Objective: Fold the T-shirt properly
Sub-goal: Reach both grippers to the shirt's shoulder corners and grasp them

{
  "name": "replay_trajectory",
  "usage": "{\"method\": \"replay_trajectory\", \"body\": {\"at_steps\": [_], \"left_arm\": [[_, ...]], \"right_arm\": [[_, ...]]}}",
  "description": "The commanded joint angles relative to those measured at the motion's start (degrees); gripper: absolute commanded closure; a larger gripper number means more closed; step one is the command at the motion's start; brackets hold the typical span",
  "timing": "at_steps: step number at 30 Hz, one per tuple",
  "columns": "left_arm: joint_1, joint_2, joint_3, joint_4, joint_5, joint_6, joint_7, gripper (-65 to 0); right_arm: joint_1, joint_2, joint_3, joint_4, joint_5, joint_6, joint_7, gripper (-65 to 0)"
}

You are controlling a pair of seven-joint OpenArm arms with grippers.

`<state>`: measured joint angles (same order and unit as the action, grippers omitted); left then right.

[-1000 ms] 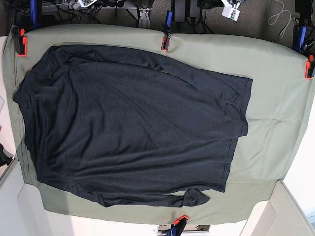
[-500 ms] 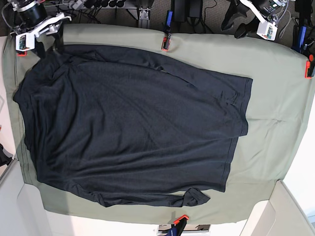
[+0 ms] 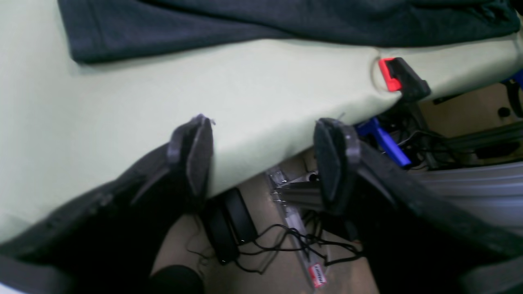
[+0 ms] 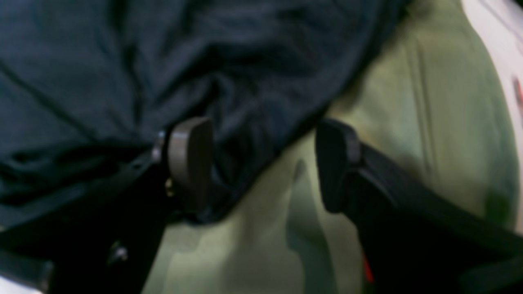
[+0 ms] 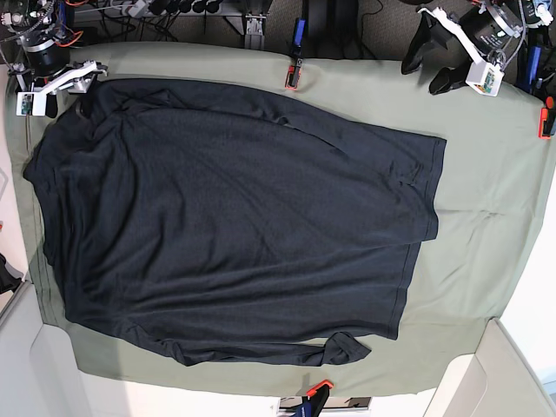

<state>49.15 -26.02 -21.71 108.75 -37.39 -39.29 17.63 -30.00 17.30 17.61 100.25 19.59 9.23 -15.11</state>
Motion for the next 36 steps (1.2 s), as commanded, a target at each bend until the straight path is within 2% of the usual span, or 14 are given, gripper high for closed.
{"method": "replay_trajectory", "body": {"at_steps": [1, 4, 8, 12, 15, 18, 21, 25, 31, 36], "left_arm": [[0.15, -0.85, -0.39, 0.81, -0.94, -0.71, -0.81, -42.3], [-0.09, -0.83, -0.39, 0.79, -0.83, -0.71, -0.24, -42.3], [-0.11, -0.83, -0.39, 0.79, -0.5, -0.71, 0.81, -42.3], [-1.42, -0.83, -0.39, 0.79, -0.59, -0.71, 0.66, -42.3], [-2.64, -0.83, -0.39, 0.79, -0.57, -0.71, 0.68, -42.3], [-2.64, -0.83, -0.39, 0.79, -0.59, -0.71, 0.66, -42.3], [-2.64, -0.83, -0.39, 0.76, -0.52, 1.27, 0.66, -42.3], [-2.84, -0.81, -0.39, -0.24, -0.57, 1.36, 0.63, -42.3], [-6.67, -0.72, -0.39, -4.07, -1.62, 1.6, 0.66, -42.3], [-11.41, -0.68, -0.37, -8.02, -2.71, 4.15, 1.55, -42.3]], "right_arm": [[-0.11, 0.59, 0.48, 0.98, -0.37, -0.81, 0.22, -39.6], [-0.37, 0.28, 0.96, 1.84, -0.61, -2.08, -1.51, -39.6], [-0.02, -2.21, 2.14, 2.1, 1.14, -3.63, -1.9, -39.6], [0.17, -5.31, 2.08, 1.73, 2.34, -1.84, -1.9, -39.6], [1.29, -6.69, 2.08, 1.51, 2.29, -1.75, -2.14, -39.6], [1.97, -6.86, 2.08, 1.51, 2.27, -1.79, -2.71, -39.6], [2.75, -6.88, 2.08, 1.51, 2.29, -1.81, -2.73, -39.6], [2.86, -7.19, 2.08, 1.38, 2.32, -1.99, -2.75, -39.6], [3.04, -8.79, 2.08, -1.27, 2.32, -2.4, -2.71, -39.6], [3.5, -8.9, 2.08, -3.15, 2.29, -2.4, -2.73, -39.6]]}}
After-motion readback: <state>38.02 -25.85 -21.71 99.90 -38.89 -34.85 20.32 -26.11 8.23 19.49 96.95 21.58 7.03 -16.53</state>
